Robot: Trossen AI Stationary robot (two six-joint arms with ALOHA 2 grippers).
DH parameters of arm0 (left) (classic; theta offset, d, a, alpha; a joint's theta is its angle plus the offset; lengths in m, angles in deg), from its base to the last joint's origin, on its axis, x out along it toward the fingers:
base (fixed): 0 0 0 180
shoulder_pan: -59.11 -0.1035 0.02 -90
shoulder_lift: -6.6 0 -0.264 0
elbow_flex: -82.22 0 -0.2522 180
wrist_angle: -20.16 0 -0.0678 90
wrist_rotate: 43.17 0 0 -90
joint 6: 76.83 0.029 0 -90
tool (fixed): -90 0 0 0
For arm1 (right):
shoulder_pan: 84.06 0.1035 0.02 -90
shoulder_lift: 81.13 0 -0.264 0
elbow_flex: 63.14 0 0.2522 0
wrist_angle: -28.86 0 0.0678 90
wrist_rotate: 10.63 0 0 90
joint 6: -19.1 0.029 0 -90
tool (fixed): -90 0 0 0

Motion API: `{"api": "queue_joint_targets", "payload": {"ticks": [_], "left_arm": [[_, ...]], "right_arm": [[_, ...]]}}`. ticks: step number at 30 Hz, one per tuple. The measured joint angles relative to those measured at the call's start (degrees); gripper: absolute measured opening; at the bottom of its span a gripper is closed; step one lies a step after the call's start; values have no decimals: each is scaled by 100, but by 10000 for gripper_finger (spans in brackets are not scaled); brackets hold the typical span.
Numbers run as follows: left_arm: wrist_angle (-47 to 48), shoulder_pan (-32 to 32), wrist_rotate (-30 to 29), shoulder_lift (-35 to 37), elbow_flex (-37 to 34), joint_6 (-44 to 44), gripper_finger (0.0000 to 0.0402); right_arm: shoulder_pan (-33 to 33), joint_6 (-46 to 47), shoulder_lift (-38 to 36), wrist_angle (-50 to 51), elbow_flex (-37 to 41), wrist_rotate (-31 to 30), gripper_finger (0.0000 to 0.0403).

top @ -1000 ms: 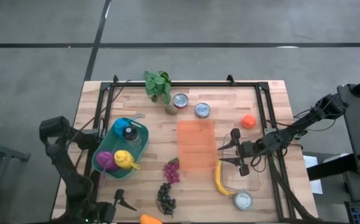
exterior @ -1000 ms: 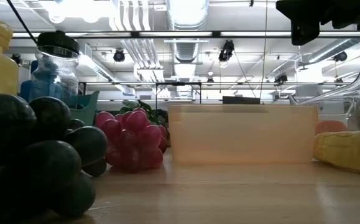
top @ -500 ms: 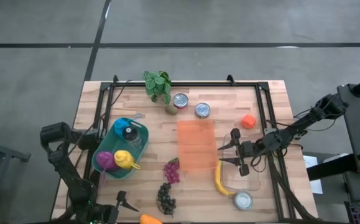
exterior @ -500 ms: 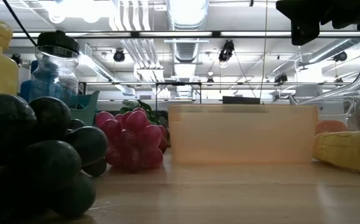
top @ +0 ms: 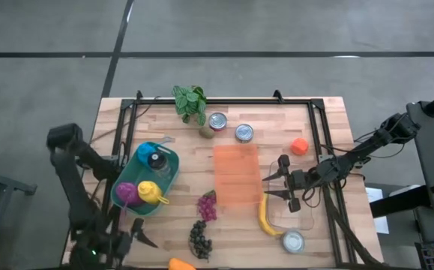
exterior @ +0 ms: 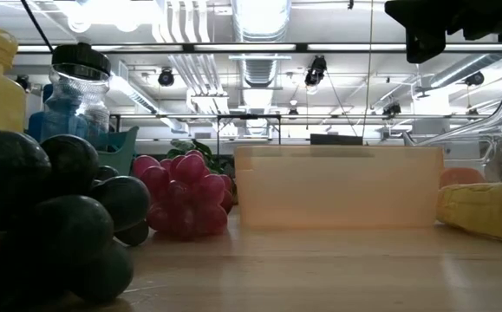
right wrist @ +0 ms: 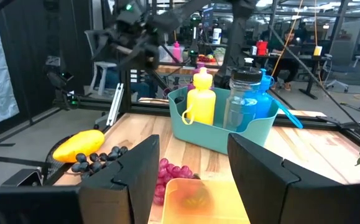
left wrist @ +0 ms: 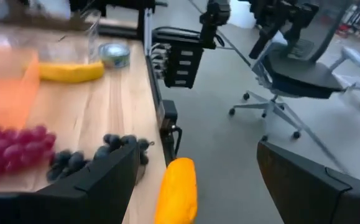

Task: Pick & Place Food Item
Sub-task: Adjust the green bin

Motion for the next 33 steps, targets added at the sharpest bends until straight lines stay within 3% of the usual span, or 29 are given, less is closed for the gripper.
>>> {"api": "queue_joint_targets", "payload": {"ticks": [6, 13, 17, 20, 25, 30, 33], "left_arm": [[2051, -20, 762, 888, 402, -1109, 330], [4758, -107, 1082, 920, 1890, -1963, 330], [6225, -487, 1122, 922, 2684, -2686, 330], [6741, -978, 1455, 922, 2949, -2949, 330], [6770, -2162, 1927, 922, 2986, -2981, 330], [6879, -3816, 3144, 784, 2886, -2786, 330], [6953, -4445, 3604, 616, 2779, -2513, 330]], "right_arm": [[0, 0, 0, 1, 0, 1, 189], [0, 0, 0, 0, 0, 0, 189], [0, 0, 0, 0, 0, 0, 189], [0, 0, 0, 2, 0, 0, 189], [0, 0, 0, 0, 0, 0, 189], [0, 0, 0, 0, 0, 1, 189], [0, 0, 0, 0, 0, 0, 189]]}}
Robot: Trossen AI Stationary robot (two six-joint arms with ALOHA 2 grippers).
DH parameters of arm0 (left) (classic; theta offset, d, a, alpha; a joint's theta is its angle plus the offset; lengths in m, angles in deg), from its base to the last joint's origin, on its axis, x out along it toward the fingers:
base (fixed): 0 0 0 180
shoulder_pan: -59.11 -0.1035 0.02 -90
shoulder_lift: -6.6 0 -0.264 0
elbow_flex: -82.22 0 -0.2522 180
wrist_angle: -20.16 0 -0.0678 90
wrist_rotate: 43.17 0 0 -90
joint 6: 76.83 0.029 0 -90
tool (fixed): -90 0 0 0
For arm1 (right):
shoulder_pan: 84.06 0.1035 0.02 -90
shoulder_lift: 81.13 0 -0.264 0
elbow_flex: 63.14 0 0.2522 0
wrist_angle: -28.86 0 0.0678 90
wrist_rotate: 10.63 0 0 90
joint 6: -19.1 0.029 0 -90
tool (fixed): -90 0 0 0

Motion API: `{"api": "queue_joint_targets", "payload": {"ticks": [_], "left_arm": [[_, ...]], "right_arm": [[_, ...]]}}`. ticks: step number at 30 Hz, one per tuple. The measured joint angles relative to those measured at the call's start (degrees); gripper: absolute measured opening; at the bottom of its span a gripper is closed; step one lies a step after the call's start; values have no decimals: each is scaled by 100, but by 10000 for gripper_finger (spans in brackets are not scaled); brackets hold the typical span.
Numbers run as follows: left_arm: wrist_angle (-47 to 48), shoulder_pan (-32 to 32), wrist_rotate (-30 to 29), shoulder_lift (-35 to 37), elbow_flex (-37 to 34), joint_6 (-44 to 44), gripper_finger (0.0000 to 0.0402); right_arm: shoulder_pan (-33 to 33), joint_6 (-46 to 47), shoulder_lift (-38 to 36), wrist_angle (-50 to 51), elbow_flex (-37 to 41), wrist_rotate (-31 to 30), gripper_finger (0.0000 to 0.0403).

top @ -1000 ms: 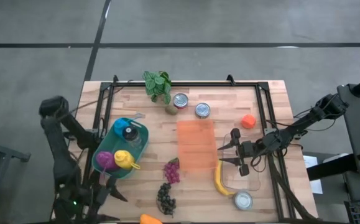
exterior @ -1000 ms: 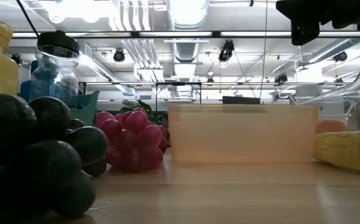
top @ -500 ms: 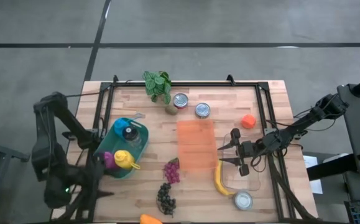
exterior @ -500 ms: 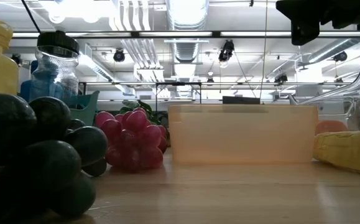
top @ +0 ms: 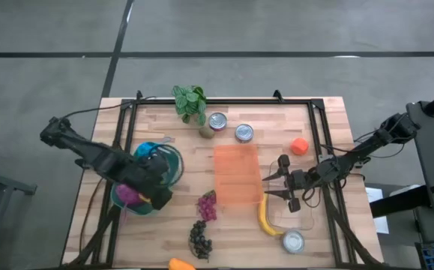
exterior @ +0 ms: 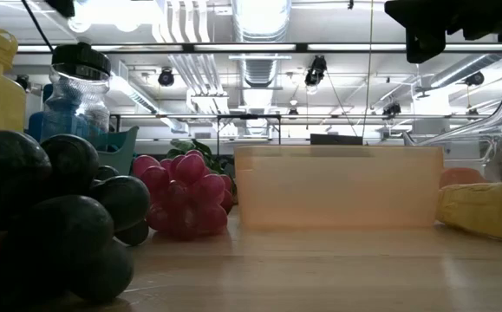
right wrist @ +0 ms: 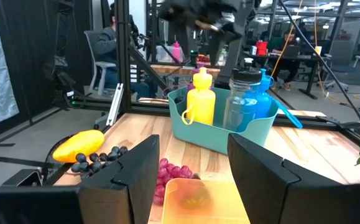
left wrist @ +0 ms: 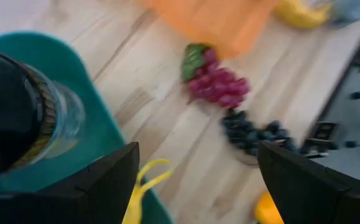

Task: Pick & Place Food Item
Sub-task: Adjust the green bin

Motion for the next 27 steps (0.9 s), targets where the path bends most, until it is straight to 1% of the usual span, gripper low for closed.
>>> {"api": "queue_joint_targets", "payload": {"ticks": [2, 7, 10, 19, 22, 27], "left_arm": [[75, -227, 176, -117, -86, 62, 330], [255, -503, 252, -414, -180, 117, 330], [455, -554, 336, -636, -174, 21, 330], [407, -549, 488, -1333, -167, 260, 328], [387, -548, 489, -1573, -174, 258, 315], [461, -558, 436, -1819, -158, 268, 280]], "right_arm": [[0, 0, 0, 0, 0, 0, 189], [0, 0, 0, 0, 0, 0, 189], [0, 0, 0, 0, 0, 1, 189], [0, 0, 0, 0, 0, 2, 189], [0, 0, 0, 0, 0, 0, 189], [0, 0, 0, 2, 0, 0, 189]]}}
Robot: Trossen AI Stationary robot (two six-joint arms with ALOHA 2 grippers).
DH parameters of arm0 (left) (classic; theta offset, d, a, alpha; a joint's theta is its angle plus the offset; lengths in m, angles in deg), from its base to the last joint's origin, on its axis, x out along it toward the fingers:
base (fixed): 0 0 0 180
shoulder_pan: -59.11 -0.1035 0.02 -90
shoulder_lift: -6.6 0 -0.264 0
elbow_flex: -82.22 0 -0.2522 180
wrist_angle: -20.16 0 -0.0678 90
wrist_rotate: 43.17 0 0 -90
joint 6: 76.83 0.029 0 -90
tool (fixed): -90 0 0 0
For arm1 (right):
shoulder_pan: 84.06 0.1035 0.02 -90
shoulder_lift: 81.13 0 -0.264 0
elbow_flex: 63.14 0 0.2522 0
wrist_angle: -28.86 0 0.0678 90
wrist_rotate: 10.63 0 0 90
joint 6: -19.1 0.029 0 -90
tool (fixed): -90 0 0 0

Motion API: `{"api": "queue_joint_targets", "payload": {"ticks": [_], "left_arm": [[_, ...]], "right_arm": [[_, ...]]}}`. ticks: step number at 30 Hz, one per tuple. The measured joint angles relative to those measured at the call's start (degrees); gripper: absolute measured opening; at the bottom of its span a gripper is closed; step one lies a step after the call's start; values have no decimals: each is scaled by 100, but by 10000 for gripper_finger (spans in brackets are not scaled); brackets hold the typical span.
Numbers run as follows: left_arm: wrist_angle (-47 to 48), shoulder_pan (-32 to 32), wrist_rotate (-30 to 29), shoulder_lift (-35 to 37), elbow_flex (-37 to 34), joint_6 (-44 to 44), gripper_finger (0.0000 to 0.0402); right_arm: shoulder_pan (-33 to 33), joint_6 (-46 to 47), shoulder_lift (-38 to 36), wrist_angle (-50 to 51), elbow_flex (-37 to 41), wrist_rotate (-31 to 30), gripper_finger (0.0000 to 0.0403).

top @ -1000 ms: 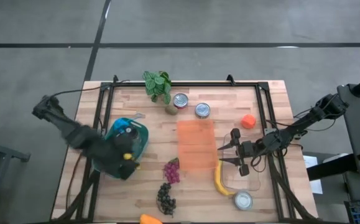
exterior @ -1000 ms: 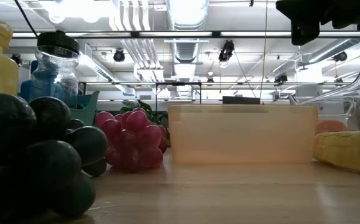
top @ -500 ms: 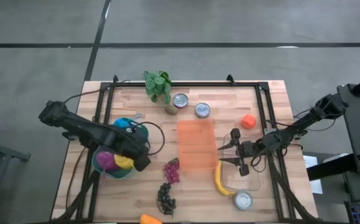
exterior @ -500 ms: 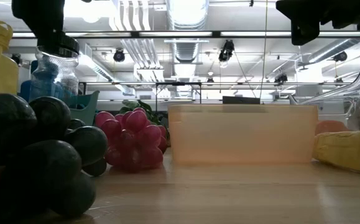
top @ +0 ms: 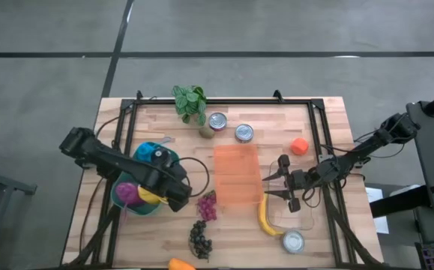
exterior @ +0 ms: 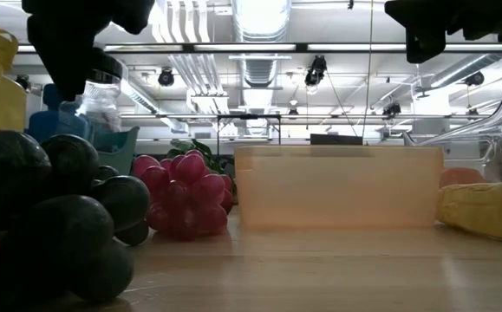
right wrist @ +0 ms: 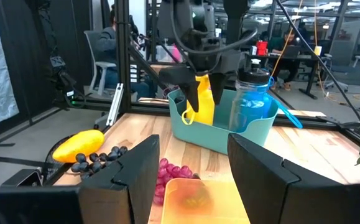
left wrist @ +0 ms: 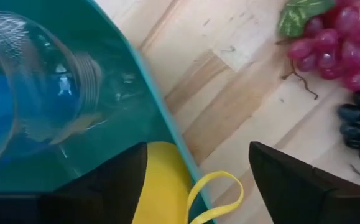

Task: Pick & Place Food Item
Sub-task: Adjust the green bin

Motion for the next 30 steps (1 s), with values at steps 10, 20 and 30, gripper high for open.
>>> {"api": "queue_joint_targets", "payload": {"ticks": [10, 20, 30], "left_arm": [[75, 37, -29, 48, -2, -258, 269], [687, 53, -266, 293, 415, -549, 269], [1536, 328, -564, 304, 1316, -1664, 269]], "right_arm": [[0, 0, 0, -2, 0, 0, 189], [0, 0, 0, -2, 0, 0, 189], [0, 0, 0, -2, 0, 0, 189]]}}
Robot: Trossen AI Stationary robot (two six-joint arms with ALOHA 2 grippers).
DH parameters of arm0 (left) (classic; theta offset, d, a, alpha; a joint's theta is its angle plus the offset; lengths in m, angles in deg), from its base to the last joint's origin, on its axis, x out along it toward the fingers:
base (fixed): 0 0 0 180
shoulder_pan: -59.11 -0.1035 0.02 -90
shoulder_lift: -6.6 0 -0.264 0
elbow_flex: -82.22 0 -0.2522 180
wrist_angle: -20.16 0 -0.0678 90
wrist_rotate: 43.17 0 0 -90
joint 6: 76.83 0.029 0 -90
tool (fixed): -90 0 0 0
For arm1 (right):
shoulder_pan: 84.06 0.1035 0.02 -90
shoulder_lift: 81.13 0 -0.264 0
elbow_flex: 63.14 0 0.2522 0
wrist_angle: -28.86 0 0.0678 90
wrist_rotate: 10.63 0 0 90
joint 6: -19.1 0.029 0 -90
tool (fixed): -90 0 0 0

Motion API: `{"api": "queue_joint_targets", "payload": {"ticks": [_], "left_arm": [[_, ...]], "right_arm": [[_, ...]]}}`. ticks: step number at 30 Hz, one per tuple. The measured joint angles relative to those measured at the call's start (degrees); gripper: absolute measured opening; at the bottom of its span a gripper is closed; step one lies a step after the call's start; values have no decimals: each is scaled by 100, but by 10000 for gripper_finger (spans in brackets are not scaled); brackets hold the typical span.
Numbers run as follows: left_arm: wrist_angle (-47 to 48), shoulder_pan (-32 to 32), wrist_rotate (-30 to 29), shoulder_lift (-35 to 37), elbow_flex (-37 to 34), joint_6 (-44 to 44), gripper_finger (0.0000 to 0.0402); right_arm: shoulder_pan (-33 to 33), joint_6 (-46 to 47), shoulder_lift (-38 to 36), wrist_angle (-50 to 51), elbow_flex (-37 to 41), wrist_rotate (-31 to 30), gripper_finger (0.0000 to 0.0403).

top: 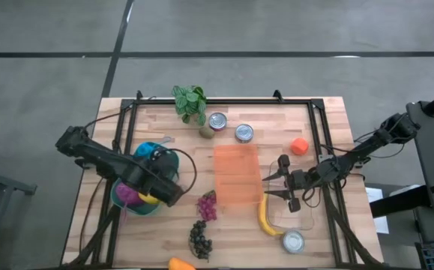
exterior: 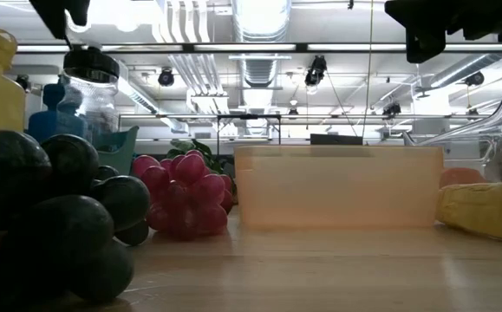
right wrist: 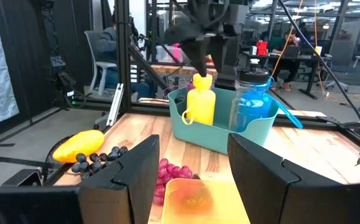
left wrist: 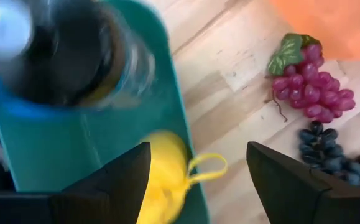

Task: Pick & Place Food Item
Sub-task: Adjust the green bin

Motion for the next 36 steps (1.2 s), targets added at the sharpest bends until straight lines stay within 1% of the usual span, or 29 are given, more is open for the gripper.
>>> {"api": "queue_joint_targets", "payload": {"ticks": [2, 6, 9, 12, 18, 21, 25, 30, 36], "left_arm": [[-46, -2, 217, -5, -17, -298, 269], [-213, -17, 438, -205, -46, -181, 269], [-296, -17, 469, -481, -51, 82, 269], [-268, -17, 490, -804, -46, 144, 269], [3, -133, 812, -1494, -46, 243, 269], [67, -220, 806, -1733, -49, 394, 269], [71, -330, 595, -1859, -49, 564, 269], [65, -344, 293, -1946, -51, 511, 269], [59, -345, 217, -2103, -53, 419, 269]], "right_arm": [[0, 0, 0, 0, 0, 0, 189], [0, 0, 0, 0, 0, 0, 189], [0, 0, 0, 0, 0, 2, 189], [0, 0, 0, 0, 0, 0, 189], [0, 0, 0, 2, 0, 0, 189], [0, 0, 0, 0, 0, 0, 189], [0, 0, 0, -1, 0, 1, 189], [0, 0, 0, 0, 0, 0, 189], [0, 0, 0, 0, 0, 0, 189]]}}
